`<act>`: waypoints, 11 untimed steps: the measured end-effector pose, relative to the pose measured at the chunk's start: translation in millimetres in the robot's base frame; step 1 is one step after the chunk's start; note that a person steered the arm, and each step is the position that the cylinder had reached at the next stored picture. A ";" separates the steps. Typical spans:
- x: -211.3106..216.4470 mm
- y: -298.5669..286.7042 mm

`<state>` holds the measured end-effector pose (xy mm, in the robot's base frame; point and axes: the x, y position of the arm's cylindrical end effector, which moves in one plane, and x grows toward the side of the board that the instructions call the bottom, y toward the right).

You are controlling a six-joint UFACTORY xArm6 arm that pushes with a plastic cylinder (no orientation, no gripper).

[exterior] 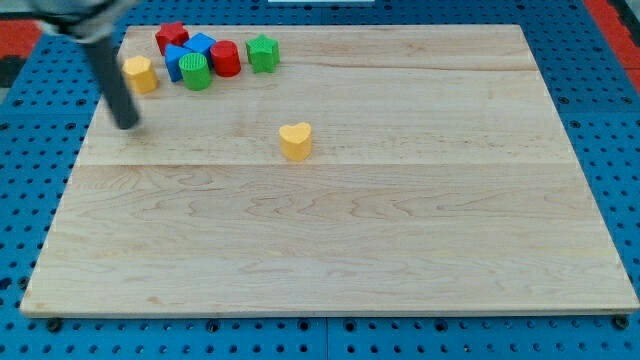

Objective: Push the yellow hexagon into the yellow heart

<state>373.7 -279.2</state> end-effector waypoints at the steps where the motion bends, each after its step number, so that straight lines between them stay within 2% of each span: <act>1: -12.9 -24.7; 2: -55.4 -25.5; 3: -72.8 -19.0; 4: -96.2 14.9; 5: -102.8 24.6; 7: -21.5 174.0; 8: -20.2 90.9; 9: -28.5 60.6; 10: -3.9 22.4; 11: 6.4 133.8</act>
<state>380.0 -145.3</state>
